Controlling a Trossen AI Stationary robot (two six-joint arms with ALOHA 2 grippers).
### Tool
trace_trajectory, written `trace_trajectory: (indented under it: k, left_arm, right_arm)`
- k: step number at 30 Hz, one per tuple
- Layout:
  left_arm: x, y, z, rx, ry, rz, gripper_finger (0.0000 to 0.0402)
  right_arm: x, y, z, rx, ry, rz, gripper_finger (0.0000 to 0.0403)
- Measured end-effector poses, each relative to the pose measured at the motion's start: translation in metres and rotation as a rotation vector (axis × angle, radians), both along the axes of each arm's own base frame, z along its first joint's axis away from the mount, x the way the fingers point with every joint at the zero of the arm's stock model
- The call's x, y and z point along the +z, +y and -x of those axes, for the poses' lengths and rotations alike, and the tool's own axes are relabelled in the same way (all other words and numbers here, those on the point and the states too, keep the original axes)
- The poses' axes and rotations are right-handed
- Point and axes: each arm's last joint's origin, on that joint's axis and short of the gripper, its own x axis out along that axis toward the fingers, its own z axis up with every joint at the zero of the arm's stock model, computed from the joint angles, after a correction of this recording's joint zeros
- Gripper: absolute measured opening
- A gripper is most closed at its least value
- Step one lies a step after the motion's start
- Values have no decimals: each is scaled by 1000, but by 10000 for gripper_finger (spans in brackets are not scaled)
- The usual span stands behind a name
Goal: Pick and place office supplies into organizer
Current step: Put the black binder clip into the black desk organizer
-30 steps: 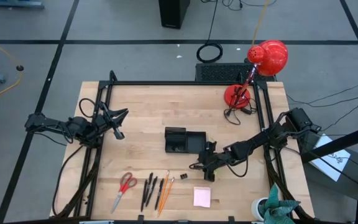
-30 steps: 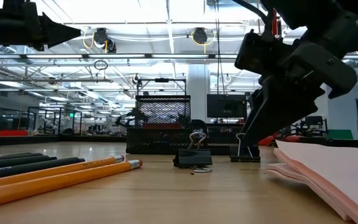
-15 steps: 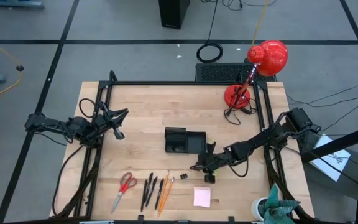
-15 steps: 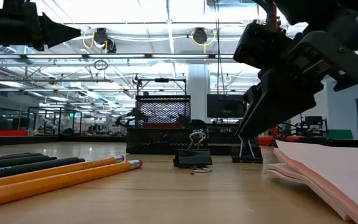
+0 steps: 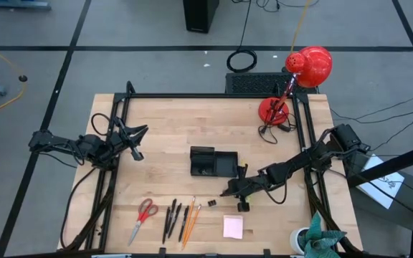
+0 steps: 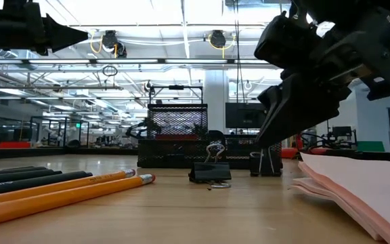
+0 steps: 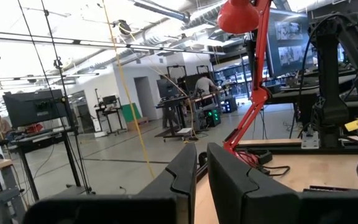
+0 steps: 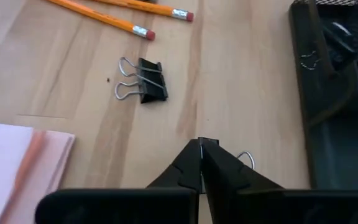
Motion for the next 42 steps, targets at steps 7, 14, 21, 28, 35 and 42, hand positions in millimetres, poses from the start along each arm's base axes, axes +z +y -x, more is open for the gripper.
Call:
trace_trajectory:
  k: [7, 14, 21, 28, 35, 42]
  left_arm:
    - [0, 0, 0, -1, 0, 2, 47]
    - [-5, 0, -2, -6, 47, 10, 47]
    - [-6, 0, -2, -6, 53, 9, 47]
    - [-6, 0, -2, -6, 54, 9, 47]
    - [-6, 0, -2, -5, 57, 4, 47]
    - [-6, 0, -2, -2, 62, -6, 47]
  right_arm:
    - [10, 2, -9, 13, -120, 47, 2]
    - [51, 18, -33, 52, -383, 217, 1]
    - [80, 15, -56, -14, -382, 321, 1]
    - [38, -13, -73, -59, -224, 369, 0]
    - [11, -19, -82, -125, -202, 434, 0]
    - [9, -23, -84, -160, -206, 415, 0]
